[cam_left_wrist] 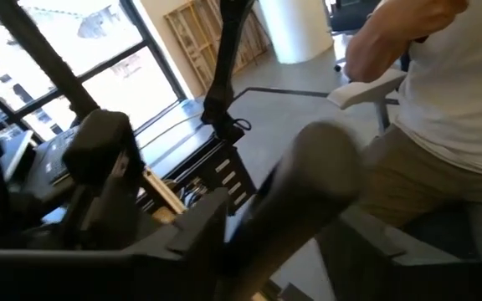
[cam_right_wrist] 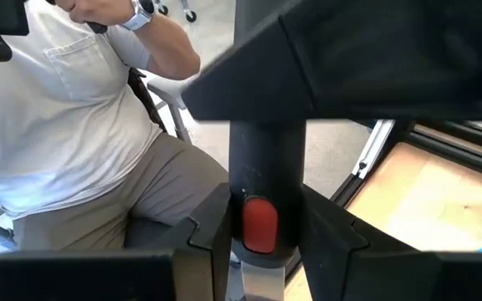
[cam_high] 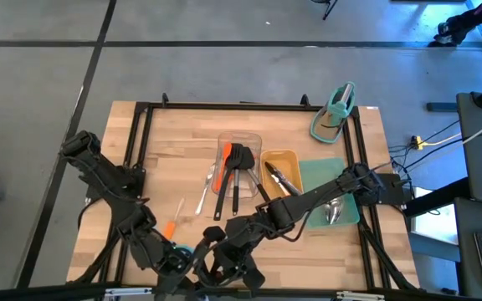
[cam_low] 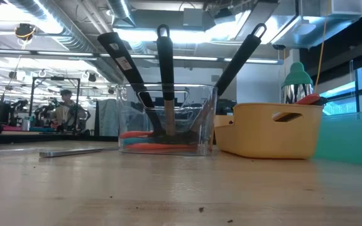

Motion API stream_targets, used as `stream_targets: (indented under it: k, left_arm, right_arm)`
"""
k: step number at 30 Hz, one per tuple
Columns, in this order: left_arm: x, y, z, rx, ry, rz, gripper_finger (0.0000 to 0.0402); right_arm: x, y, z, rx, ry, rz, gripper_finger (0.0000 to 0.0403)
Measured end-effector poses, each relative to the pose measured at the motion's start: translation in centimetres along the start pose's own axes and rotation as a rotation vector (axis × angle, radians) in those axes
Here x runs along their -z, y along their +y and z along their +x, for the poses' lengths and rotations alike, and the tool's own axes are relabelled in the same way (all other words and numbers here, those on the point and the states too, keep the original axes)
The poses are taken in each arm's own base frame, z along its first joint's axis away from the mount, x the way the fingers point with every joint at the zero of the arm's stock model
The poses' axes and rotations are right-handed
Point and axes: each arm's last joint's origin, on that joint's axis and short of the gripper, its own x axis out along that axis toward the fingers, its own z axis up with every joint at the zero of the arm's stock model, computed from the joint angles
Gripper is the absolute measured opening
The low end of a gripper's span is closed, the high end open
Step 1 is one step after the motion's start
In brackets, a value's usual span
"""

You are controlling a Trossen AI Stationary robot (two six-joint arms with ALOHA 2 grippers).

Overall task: Pick & Place Kitchen Items
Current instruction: Put the black spatula into the transparent bin

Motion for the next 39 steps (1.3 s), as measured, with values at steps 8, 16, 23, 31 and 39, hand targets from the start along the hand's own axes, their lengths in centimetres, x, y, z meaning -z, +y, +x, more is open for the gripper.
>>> stream_targets:
  k: [8, 16, 23, 31, 39]
  left_arm:
    - [0.3, 0.9, 0.1, -0.035, 0.009, 0.011, 0.0059]
    - [0.2, -1.3, -0.3, -0.182, 0.097, -0.024, 0.0059]
    - [-0.5, -4.2, -1.7, -0.458, 0.179, 0.012, 0.0059]
    - [-0.6, -3.8, -2.5, -0.766, 0.305, 0.149, 0.0059]
    - [1.0, 1.0, -1.3, -0.823, 0.414, 0.217, 0.0059]
  right_arm:
    - [0.0, 0.1, 0.0, -0.007, -0.001, -0.004, 0.0104]
    - [0.1, 0.0, -0.2, 0.021, 0.022, 0.012, 0.0195]
    - [-1.0, 0.7, -2.6, 0.225, 0.045, 0.024, 0.0237]
    - [-3.4, 2.9, -7.9, 0.367, 0.043, 0.056, 0.0240]
    - [-2.0, 7.2, -9.5, 0.467, 0.226, 0.147, 0.0240]
